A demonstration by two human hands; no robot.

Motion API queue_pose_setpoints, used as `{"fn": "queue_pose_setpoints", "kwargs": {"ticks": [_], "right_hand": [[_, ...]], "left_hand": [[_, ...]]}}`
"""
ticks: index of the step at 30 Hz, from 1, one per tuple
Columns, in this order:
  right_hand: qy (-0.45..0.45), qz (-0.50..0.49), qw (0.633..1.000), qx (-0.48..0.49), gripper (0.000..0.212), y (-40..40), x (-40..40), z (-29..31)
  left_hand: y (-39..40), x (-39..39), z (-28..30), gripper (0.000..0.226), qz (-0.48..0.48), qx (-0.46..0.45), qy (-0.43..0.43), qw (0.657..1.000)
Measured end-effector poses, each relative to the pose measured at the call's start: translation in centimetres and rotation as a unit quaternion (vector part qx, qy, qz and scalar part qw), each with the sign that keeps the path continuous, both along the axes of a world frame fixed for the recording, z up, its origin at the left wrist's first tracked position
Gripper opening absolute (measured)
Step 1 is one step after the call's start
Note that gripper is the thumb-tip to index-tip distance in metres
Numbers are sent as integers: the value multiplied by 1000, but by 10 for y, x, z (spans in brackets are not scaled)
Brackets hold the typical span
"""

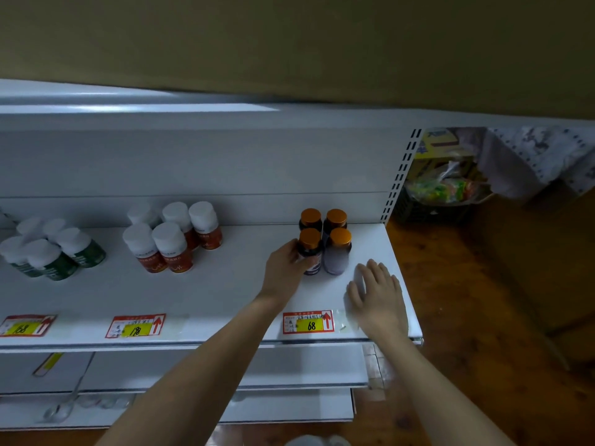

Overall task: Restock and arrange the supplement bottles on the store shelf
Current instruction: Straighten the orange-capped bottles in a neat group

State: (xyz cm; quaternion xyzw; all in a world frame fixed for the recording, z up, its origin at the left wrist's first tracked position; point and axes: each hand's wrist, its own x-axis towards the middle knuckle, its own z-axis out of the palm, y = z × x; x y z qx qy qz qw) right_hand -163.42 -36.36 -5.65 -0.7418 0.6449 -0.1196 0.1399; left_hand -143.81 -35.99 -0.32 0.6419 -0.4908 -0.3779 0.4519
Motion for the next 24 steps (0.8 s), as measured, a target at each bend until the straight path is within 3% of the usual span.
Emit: {"fn": "queue_pose_setpoints", "kwargs": {"ticks": [4, 10, 13, 19, 22, 24], "right_hand": [[-8, -4, 1000, 0, 52, 0, -1, 0], [-20, -8, 1000, -3, 52, -1, -1, -1], [-21, -9, 1000, -6, 52, 0, -1, -2], [-27, -12, 1000, -4, 51, 1, 0, 1], [-34, -14, 999, -5, 50, 2, 0, 2], [-43, -18, 999, -12, 49, 2, 1, 1]], "left_hand": [[0, 0, -1, 29, -3, 13, 7, 1000], [0, 0, 15, 53, 23, 42, 106, 993], [-10, 3, 29, 40, 65, 40, 142, 987], [-47, 10, 62, 41, 56, 133, 147, 979], [-55, 9, 71, 16, 12, 171, 153, 973], [-60, 10, 71, 10, -2, 177, 140, 974]]}}
